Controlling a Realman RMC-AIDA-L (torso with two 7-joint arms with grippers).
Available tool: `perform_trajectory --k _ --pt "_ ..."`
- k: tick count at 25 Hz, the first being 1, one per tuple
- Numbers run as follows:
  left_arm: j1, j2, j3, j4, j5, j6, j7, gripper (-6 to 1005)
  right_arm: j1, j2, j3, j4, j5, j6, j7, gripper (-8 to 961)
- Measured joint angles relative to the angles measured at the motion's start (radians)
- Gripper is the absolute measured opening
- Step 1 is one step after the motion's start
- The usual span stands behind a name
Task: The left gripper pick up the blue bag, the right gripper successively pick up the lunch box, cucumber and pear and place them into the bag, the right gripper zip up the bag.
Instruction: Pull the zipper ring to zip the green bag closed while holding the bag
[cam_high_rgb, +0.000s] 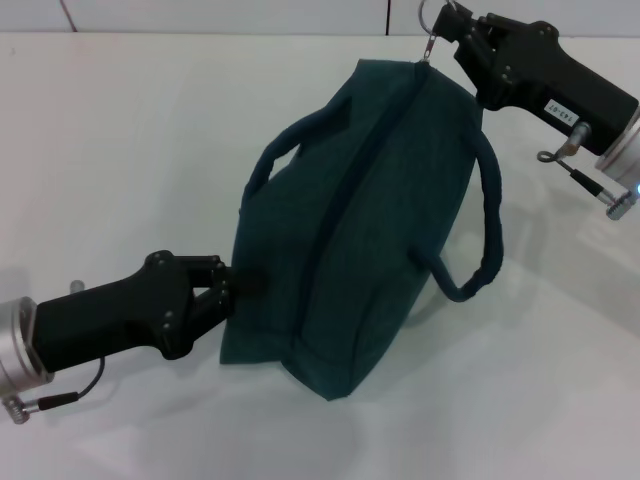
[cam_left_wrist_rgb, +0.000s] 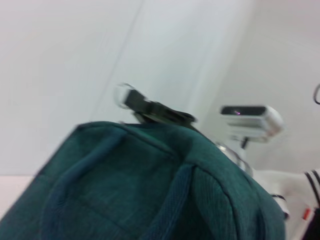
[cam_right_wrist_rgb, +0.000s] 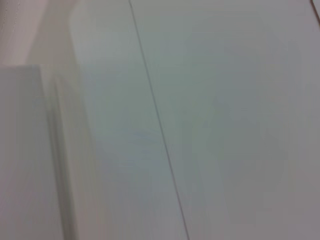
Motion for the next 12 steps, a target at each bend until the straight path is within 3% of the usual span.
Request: perform_trajectory --k 11,12 --pt "-0.002 -0.023 -0.036 0.001 -0.038 -0.114 -0.002 76 -0.029 -0.001 0.004 -0.003 0.015 -0.102 -0.014 62" --pt "-0.004 -0.024 -0.045 0.001 -0.039 -0.121 -0.002 133 -0.028 -0.001 0.004 -0.001 0.015 -0.100 -0.017 62"
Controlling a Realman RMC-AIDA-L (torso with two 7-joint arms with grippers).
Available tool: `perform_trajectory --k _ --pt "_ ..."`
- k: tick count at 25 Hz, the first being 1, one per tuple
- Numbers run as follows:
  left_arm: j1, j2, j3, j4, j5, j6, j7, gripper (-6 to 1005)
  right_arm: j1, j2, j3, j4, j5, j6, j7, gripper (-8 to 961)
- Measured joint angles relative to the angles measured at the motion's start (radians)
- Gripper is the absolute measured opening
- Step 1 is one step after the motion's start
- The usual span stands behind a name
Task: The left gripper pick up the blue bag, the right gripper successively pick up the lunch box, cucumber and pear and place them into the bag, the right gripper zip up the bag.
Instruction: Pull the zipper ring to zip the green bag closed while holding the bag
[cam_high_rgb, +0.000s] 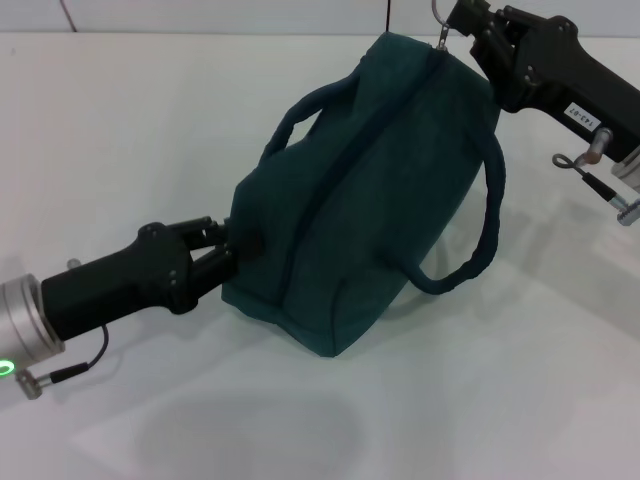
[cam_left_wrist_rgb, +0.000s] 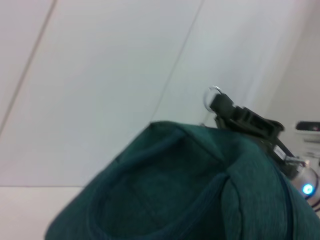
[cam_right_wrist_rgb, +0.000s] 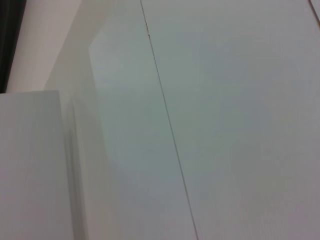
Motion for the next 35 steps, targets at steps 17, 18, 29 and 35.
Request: perform_trajectory --k 17,18,29,35 --pt "0.018 0.000 -0.007 0.094 -0.091 0.011 -0.062 664 0.009 0.000 0.000 0.013 0.001 0.048 -0.008 68" --pt "0.021 0.000 -0.007 0.116 -0.098 0.011 -0.071 683 0.008 0.000 0.000 0.013 0.001 0.048 -0.008 68" --pt "-0.135 -0.010 0.090 0.431 -0.034 -0.012 -0.477 884 0.006 0.001 -0.001 0.014 0.027 0.069 0.020 72" --pt "-0.231 -0.011 0.255 0.603 0.025 -0.048 -0.774 880 0.008 0.001 -0.001 0.014 0.039 0.085 0.077 75"
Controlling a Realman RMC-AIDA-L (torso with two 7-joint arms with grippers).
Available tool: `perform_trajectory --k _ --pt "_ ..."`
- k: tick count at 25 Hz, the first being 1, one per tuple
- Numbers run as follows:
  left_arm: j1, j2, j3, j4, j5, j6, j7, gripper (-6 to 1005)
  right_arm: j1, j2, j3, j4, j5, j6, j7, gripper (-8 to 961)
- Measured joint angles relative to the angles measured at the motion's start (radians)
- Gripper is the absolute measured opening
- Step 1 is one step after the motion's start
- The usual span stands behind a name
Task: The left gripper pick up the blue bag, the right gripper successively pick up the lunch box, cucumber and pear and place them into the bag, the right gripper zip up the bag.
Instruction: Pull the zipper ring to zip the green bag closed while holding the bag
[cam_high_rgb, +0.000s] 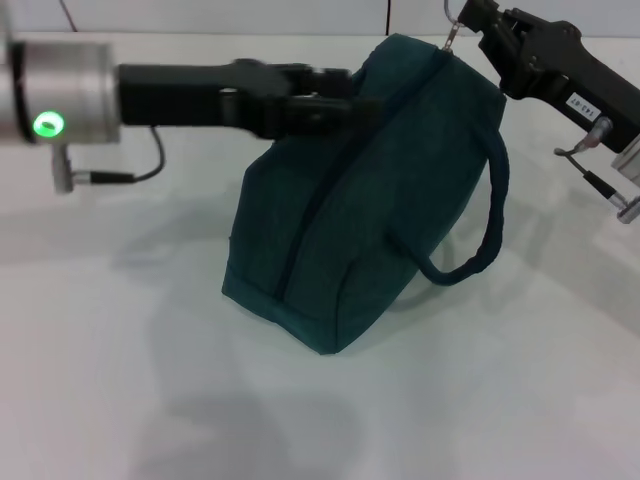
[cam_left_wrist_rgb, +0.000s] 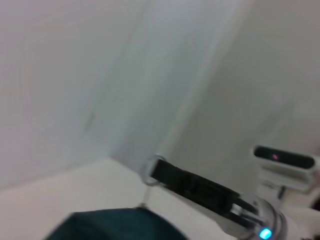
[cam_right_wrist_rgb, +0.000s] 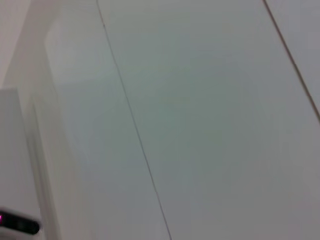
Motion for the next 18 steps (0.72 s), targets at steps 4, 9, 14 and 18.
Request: perform_trajectory --k 4,9,14,18 --pt "-0.013 -0.001 0.111 0.190 0.065 -0.056 -0.227 875 0.003 0.000 -0.001 0.000 0.009 0.011 0.016 76" --pt "-0.042 -0.001 0.217 0.363 0.205 -0.109 -0.428 870 0.003 0.000 0.000 0.000 0.012 0.016 0.017 78" --pt "-0.053 -0.001 0.298 0.401 0.306 -0.169 -0.496 864 0.006 0.000 -0.003 0.000 0.022 0.017 0.017 80" --pt "-0.053 -0.001 0.315 0.403 0.318 -0.179 -0.503 860 0.010 0.000 -0.004 0.000 0.023 0.018 0.017 81"
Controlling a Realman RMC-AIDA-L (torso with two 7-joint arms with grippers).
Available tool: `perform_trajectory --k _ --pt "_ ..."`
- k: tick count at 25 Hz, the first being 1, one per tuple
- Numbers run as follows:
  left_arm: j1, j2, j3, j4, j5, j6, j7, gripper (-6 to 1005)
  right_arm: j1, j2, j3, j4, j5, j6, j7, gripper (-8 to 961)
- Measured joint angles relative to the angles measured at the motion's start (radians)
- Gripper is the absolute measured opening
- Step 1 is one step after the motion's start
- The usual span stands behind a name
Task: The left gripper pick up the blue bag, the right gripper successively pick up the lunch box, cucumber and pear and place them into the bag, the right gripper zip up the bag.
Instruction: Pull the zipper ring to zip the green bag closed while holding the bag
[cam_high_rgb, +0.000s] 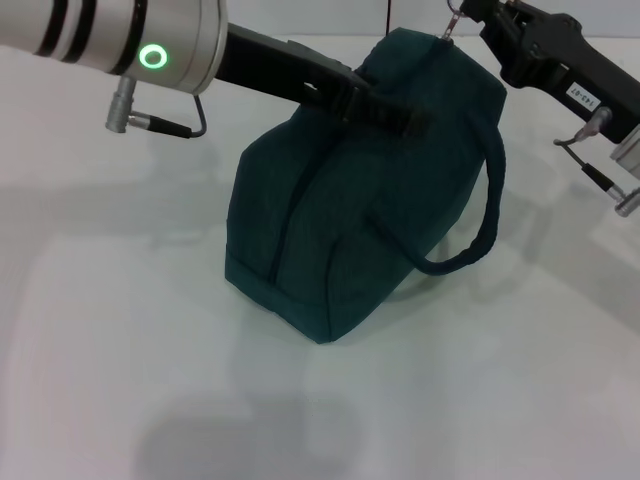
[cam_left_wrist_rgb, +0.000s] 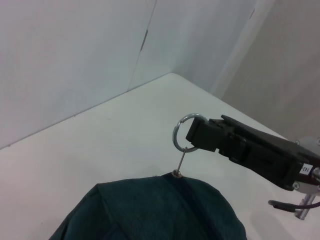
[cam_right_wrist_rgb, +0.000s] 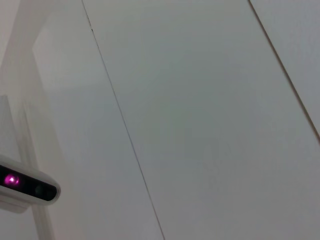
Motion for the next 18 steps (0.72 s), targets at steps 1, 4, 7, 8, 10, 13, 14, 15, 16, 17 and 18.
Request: perform_trajectory --k 1,4,7,8,10,13,14,15,16,17,18 --pt "0.000 0.000 0.003 0.000 0.002 -0.003 0.003 859 0.001 0.000 -0.001 0.000 0.000 0.001 0.000 81" --pt "0.013 0.000 0.019 0.001 0.003 -0.027 0.049 855 0.003 0.000 -0.003 0.000 0.000 0.001 -0.002 83" --pt "0.030 -0.002 0.032 0.004 -0.003 -0.054 0.095 808 0.003 0.000 -0.004 0.000 0.001 0.000 -0.002 84" --pt "0.031 -0.002 0.032 0.004 -0.004 -0.059 0.096 763 0.003 0.000 -0.004 0.000 0.000 0.000 -0.002 84" --pt "0.031 -0.002 0.032 0.000 -0.003 -0.063 0.097 672 0.003 0.000 -0.004 0.000 0.001 0.000 -0.002 85" --pt "0.027 -0.001 0.033 -0.004 0.001 -0.067 0.101 574 0.003 0.000 -0.004 0.005 0.000 -0.001 -0.003 86" --pt "0.027 0.000 0.033 -0.005 0.001 -0.068 0.103 548 0.003 0.000 -0.004 0.007 0.001 -0.002 -0.003 86" --pt "0.026 -0.001 0.033 -0.005 0.001 -0.068 0.105 521 0.003 0.000 -0.004 0.008 0.001 -0.003 -0.003 87" --pt "0.025 -0.001 0.033 -0.005 0.001 -0.068 0.106 495 0.003 0.000 -0.004 0.008 0.001 -0.003 -0.003 87" --pt "0.024 -0.001 0.033 -0.006 0.001 -0.068 0.107 468 0.003 0.000 -0.004 0.008 0.001 -0.004 -0.003 87" --pt "0.024 0.000 0.033 -0.006 0.001 -0.068 0.107 442 0.003 0.000 -0.004 0.008 0.001 -0.005 -0.003 88"
